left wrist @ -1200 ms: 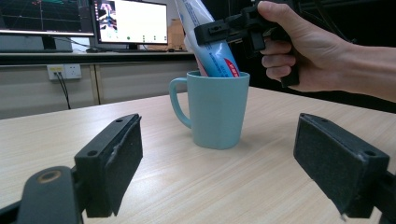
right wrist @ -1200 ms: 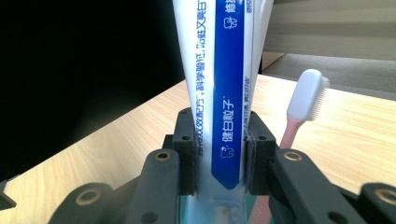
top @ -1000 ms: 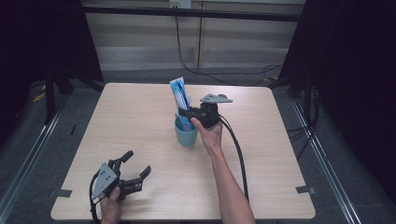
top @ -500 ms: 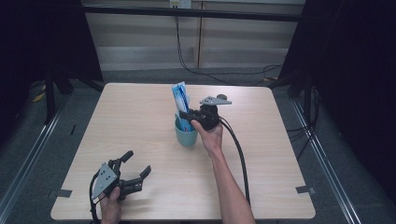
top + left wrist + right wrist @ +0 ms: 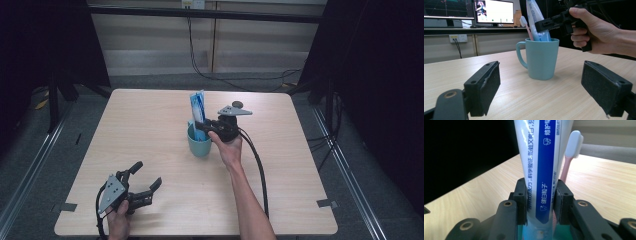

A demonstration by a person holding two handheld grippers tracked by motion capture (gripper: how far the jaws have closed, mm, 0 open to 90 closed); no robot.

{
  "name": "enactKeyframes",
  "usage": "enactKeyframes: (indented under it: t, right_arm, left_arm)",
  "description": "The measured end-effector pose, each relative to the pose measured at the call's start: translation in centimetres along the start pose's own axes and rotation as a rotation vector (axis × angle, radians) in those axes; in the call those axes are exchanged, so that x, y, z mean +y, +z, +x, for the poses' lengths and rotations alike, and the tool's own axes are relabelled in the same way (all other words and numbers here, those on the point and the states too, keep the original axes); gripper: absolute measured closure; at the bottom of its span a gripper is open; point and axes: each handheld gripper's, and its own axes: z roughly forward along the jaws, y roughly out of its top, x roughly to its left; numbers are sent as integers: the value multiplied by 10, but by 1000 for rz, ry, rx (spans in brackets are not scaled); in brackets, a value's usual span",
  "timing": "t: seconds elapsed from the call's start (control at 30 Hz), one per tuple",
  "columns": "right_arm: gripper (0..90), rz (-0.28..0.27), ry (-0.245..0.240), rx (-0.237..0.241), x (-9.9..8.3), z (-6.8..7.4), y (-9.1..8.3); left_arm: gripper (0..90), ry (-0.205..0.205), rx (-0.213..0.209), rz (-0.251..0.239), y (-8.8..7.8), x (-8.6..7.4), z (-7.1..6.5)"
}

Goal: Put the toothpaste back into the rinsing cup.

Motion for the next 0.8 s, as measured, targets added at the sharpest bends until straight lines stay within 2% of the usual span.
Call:
enactKeyframes:
  t: [0.13,0.2,0.3,0.43,0.5,0.63,0.73,0.8]
  right_arm:
    - [637,47,-17,-31,-3,1,1]
    - [639,28,-4,-12,-6,-1,1]
    - [613,29,-11,-22,-5,-1,0]
    - [591,4,0,-18,-1,-2,-5]
    - [548,-1,6,-22,-1,-1,-7]
    - [525,-10,5,-22,0,1,-9]
    - [458,-12,15,-24,1,1,-11]
    - [438,-11,21,-12,1,0,-13]
  left_arm:
    - [156,0,0,0,0,0,0]
    - [156,0,0,0,0,0,0]
    - [156,0,0,0,0,0,0]
    - [156,0,0,0,0,0,0]
    - [156,0,0,0,0,0,0]
    - [157,0,0,0,0,0,0]
    - [156,0,0,0,0,0,0]
    - [156,0,0,0,0,0,0]
